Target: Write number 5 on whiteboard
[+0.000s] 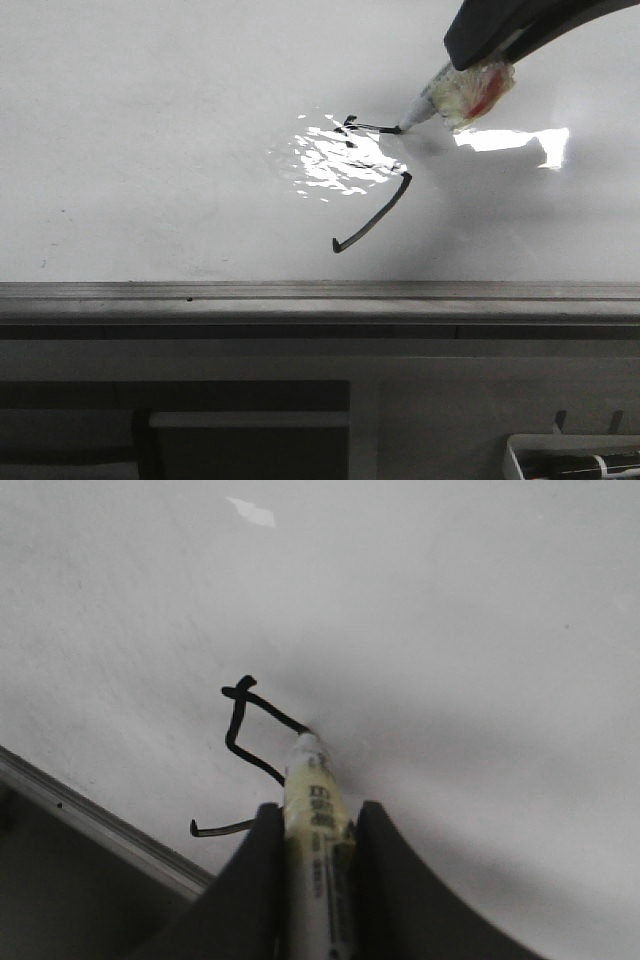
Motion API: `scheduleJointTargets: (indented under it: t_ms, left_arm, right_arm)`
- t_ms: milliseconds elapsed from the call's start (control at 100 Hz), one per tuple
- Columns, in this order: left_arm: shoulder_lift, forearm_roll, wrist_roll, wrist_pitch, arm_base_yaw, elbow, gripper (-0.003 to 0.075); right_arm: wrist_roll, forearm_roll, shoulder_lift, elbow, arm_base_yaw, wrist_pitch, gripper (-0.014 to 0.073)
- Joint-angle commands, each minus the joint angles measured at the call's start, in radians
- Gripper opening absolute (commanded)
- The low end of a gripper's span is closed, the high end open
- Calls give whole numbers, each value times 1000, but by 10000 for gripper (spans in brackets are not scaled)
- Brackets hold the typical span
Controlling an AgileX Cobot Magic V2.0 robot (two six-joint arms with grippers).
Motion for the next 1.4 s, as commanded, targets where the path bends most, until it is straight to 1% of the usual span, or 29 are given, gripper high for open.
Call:
scheduleJointTargets:
  t_ms: [0, 110, 220, 290, 320, 360, 390, 440, 490, 510, 560, 630, 730, 800, 850, 950, 990, 1060, 1150, 1390]
  left_arm:
    - [7, -7, -10, -79, 4, -28, 94]
    - [7, -7, -10, -79, 4, -28, 94]
    - [7, -7, -10, -79, 4, -28, 96]
    - [11, -7, -10, -89, 4, -28, 116]
    - [16, -9, -10, -93, 4, -28, 137]
    - [27, -9, -10, -94, 4, -28, 183]
    - [37, -9, -10, -94, 4, -33, 223]
    - [59, -9, -8, -90, 4, -40, 312]
    - [88, -9, -6, -69, 1, -56, 376]
    - [102, -9, -3, -62, -3, -65, 394]
    - [139, -9, 1, -17, -18, -92, 412]
    - [194, -7, 35, 40, -56, -136, 400]
    - [278, -9, 127, 66, -148, -189, 368]
    - [326, -9, 181, 63, -222, -216, 336]
    - [363, -4, 211, 61, -271, -227, 315]
    - [426, 1, 235, 61, -355, -239, 277]
    - [452, 1, 235, 61, -380, -243, 266]
    - [487, 1, 235, 54, -405, -247, 254]
    - [516, -4, 235, 39, -410, -247, 240]
    - [529, -9, 235, 19, -410, -247, 240]
  right_arm:
    - [1, -80, -18, -16, -19, 0, -40]
    - [-1, -78, -84, -32, 27, -33, -40]
    - [-10, -83, -162, -43, 103, -77, -40]
    - [-10, -106, -191, -43, 141, -86, -40]
    - [-10, -119, -195, -43, 151, -81, -41]
    - [-15, -124, -197, -43, 162, -73, -41]
    - [-24, -124, -197, -43, 168, -65, -41]
    - [-51, -122, -192, -41, 182, -56, -41]
    - [-98, -119, -184, -41, 203, -39, -41]
    - [-113, -119, -178, -41, 214, -29, -41]
    - [-172, -117, -164, -41, 245, -9, -42]
    - [-270, -110, -137, -41, 294, 18, -43]
    - [-387, -89, -93, -41, 342, 46, -44]
    - [-425, -62, -66, -41, 351, 48, -44]
    - [-429, -50, -52, -41, 351, 43, -44]
    - [-439, -28, -50, -41, 351, 38, -44]
    - [-472, 4, -50, -41, 351, 37, -44]
    - [-551, 74, -53, -41, 351, 44, -44]
    - [-641, 160, -53, -41, 351, 63, -44]
    - [-649, 180, -53, -41, 357, 63, -44]
